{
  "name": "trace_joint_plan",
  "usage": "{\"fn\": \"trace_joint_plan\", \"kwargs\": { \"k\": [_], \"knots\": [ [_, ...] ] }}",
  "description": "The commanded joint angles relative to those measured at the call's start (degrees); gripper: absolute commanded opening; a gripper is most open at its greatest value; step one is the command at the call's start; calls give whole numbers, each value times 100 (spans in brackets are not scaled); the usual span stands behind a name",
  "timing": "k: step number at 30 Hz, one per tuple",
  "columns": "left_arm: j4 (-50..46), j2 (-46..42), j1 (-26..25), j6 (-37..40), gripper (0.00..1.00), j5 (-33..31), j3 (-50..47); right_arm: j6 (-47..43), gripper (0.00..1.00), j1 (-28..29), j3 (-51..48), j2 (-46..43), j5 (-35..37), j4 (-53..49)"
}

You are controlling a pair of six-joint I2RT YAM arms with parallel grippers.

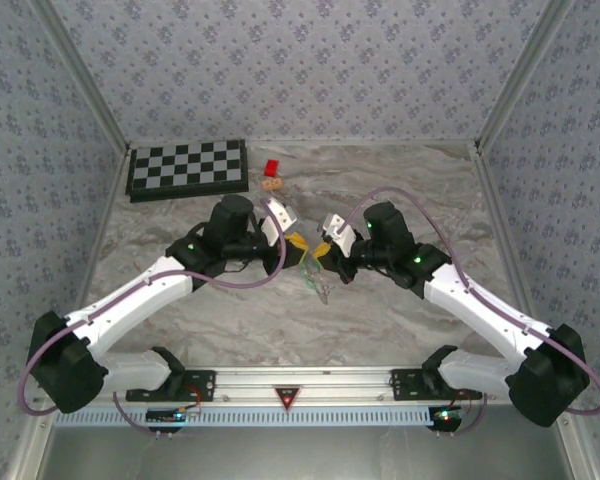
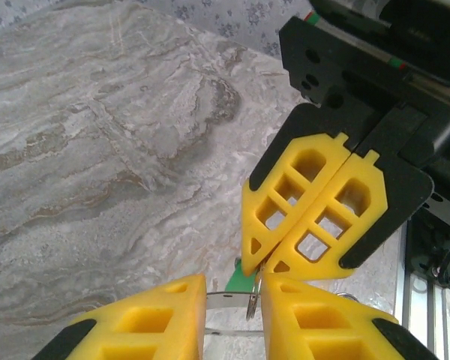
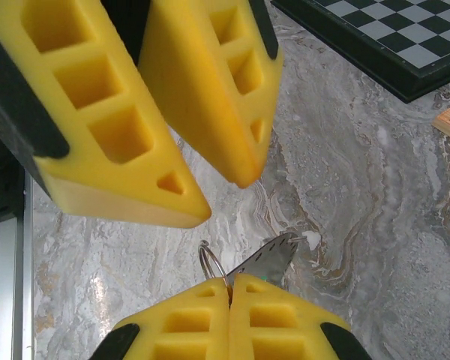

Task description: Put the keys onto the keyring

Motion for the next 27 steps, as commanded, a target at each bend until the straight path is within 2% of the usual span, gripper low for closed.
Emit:
{"fn": "trace_joint_plan", "kwargs": {
  "k": [1, 27],
  "knots": [
    [-129, 53, -26, 149, 27, 189, 229, -72, 0, 36, 195, -8, 30, 38],
    [-491, 532, -45, 242, 27, 631, 508, 17, 0, 82, 144, -43, -103, 133]
  ]
}}
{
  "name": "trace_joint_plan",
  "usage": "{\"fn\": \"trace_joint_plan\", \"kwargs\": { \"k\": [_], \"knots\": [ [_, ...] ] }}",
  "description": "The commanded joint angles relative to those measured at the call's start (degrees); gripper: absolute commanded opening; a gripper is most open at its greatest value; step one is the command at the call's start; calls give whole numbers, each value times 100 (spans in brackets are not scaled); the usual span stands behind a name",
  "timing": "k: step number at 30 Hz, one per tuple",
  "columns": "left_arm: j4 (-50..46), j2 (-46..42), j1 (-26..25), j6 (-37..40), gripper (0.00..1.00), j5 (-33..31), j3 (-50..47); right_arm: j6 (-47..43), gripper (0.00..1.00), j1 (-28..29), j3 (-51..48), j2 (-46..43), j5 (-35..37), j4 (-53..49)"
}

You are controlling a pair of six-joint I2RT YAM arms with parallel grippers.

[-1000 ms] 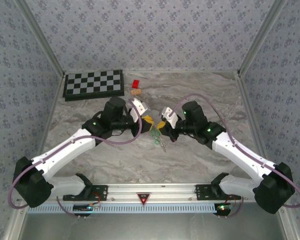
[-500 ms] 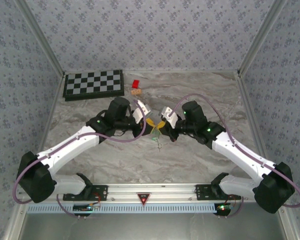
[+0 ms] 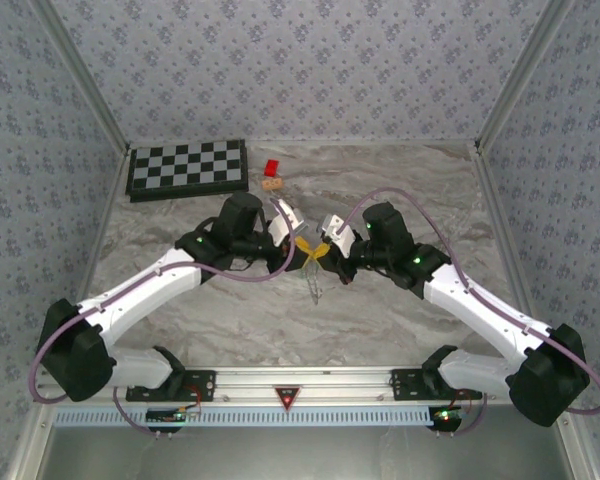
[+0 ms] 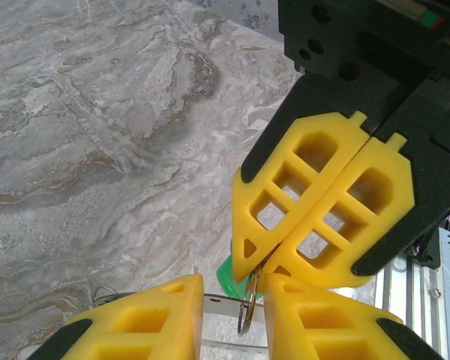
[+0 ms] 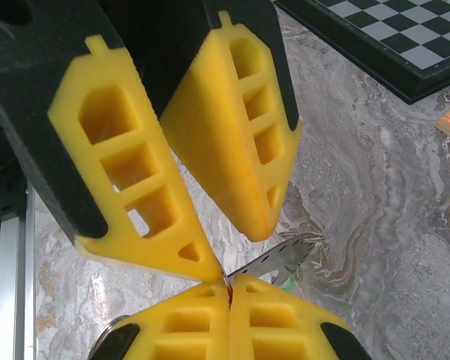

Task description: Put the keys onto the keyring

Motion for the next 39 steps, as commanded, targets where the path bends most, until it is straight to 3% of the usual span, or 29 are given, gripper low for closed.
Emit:
{"fn": "trace_joint_plan", "kwargs": {
  "k": [1, 19, 24, 28, 30, 34, 36, 39],
  "knots": [
    [-179, 96, -48, 140, 27, 231, 247, 15, 0, 40, 138, -43, -101, 137],
    [-298, 133, -54, 201, 25, 125, 255, 147, 0, -105, -44, -210, -243, 389],
    [-245, 173, -56, 163, 20, 161, 283, 155, 0, -92, -21, -175, -345, 372],
    [-177, 180, -63, 138, 10, 175, 282, 147, 0, -67, -16, -157, -379, 371],
    [-158, 183, -60, 129, 0, 156, 287, 147, 0, -62, -30, -162, -359, 378],
    [-73, 144, -59, 86, 0, 100, 249, 197, 0, -61, -65, -207, -225, 427],
    [44, 86, -60, 44, 0, 48, 198, 288, 16, -73, -123, -279, -100, 517],
    [227, -27, -55, 0, 0, -14, 104, 403, 27, -95, -287, -506, 99, 716]
  ]
}}
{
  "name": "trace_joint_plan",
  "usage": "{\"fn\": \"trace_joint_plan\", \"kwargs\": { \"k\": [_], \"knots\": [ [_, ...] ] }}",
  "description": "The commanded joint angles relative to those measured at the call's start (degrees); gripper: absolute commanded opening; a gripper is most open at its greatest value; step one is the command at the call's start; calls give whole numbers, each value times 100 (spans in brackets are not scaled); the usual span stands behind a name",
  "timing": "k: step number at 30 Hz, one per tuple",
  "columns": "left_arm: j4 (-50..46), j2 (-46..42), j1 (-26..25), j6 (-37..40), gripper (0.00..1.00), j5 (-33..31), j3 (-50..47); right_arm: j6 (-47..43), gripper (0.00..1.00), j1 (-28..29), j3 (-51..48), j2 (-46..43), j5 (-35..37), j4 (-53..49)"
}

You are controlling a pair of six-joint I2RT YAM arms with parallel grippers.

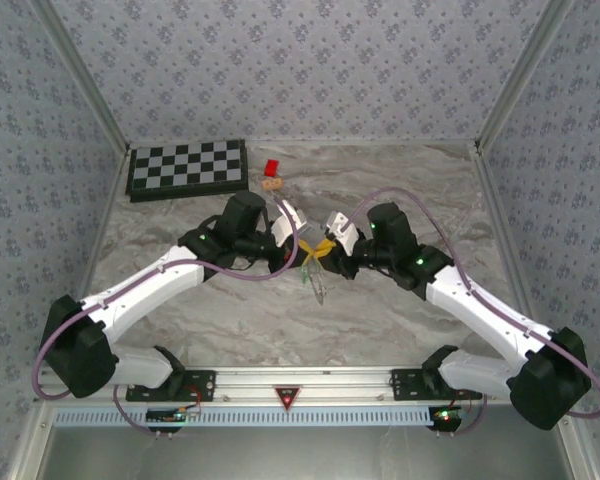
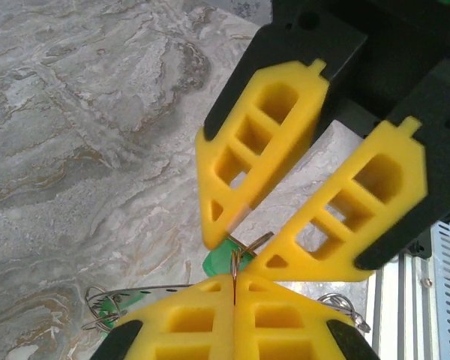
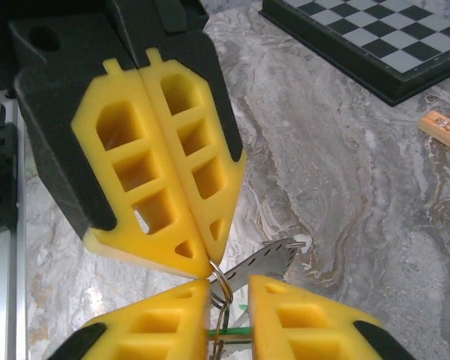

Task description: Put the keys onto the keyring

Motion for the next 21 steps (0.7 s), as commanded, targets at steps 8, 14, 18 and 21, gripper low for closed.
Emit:
{"fn": "trace_joint_plan", "kwargs": {
  "k": [8, 14, 18, 21],
  "knots": [
    [1039, -497, -6, -326, 0, -200, -286, 436, 30, -61, -626, -1046, 671, 1202],
    [1897, -843, 8, -727, 0, -135, -631, 348, 29, 87, -738, -1104, 934, 1397],
    [2412, -1018, 8, -1007, 0, -173, -798, 173, 29, 291, -771, -1048, 1106, 1453],
    [2910, -1116, 2, -1225, 0, -242, -987, 88, 30, 461, -779, -1042, 1169, 1531]
  ]
}}
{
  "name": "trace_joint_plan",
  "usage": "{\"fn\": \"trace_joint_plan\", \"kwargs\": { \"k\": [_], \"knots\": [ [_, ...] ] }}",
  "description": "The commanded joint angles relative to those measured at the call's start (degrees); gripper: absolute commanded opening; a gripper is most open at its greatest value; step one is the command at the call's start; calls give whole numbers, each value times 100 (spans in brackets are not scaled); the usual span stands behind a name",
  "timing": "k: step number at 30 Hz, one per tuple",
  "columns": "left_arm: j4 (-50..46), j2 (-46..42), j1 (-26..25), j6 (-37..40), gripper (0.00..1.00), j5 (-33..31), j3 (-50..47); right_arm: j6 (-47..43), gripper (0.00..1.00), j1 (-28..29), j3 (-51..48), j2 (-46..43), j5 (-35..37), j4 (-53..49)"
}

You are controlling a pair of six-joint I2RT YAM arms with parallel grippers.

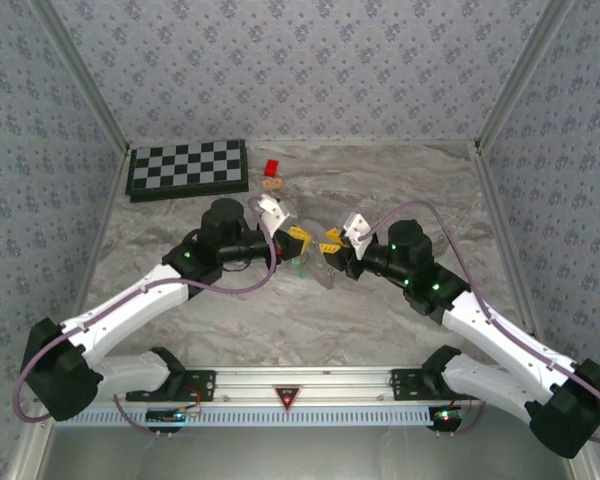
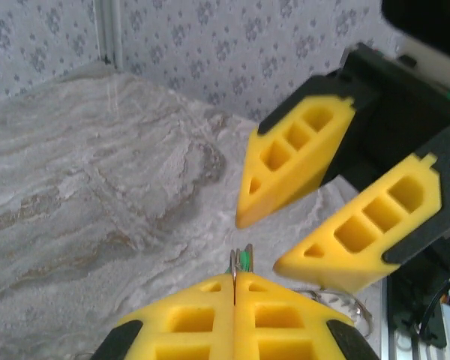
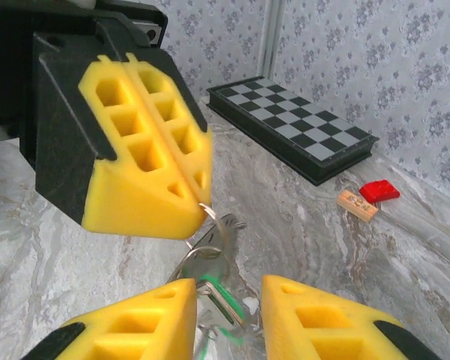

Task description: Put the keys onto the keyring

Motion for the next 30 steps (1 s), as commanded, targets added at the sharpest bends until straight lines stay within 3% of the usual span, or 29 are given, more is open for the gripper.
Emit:
{"fn": "trace_joint_plan", "kwargs": {
  "k": [1, 8, 21, 30],
  "knots": [
    [1055, -220, 16, -381, 0, -21, -148, -173, 30, 175, -58, 5, 246, 229],
    [2007, -260, 9, -895, 0, -194, -457, -255, 35, 444, -36, 60, 605, 364],
    [3637, -305, -65, -1857, 0, -686, -1026, -185, 35, 602, -21, 195, 1022, 694],
    [3616, -256, -93, -1885, 0, -606, -972, -375, 30, 762, -211, -6, 1578, 1139]
  ]
}}
